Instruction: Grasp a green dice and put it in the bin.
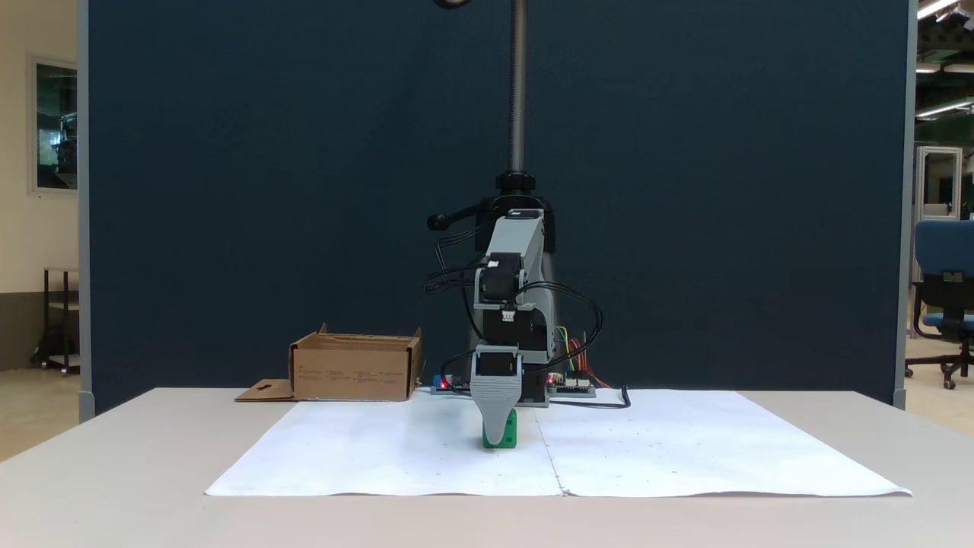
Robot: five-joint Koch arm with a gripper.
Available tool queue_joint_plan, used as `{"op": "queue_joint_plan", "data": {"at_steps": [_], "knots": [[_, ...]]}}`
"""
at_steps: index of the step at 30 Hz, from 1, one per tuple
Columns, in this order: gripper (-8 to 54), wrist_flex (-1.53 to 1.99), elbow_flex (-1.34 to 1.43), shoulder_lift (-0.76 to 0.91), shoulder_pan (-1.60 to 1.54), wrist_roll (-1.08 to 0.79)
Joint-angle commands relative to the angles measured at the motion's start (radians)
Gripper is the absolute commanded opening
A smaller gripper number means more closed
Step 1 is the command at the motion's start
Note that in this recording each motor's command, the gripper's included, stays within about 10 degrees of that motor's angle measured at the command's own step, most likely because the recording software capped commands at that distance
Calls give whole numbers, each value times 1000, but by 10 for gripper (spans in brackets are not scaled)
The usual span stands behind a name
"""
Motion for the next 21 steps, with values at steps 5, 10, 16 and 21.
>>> {"op": "queue_joint_plan", "data": {"at_steps": [5, 10, 16, 21], "knots": [[339, -12, -40, 15, 15, -61], [272, -11, -40, 15, 17, -60], [261, -2, -40, 17, 20, -60], [116, -14, -40, 23, 23, -60]]}}
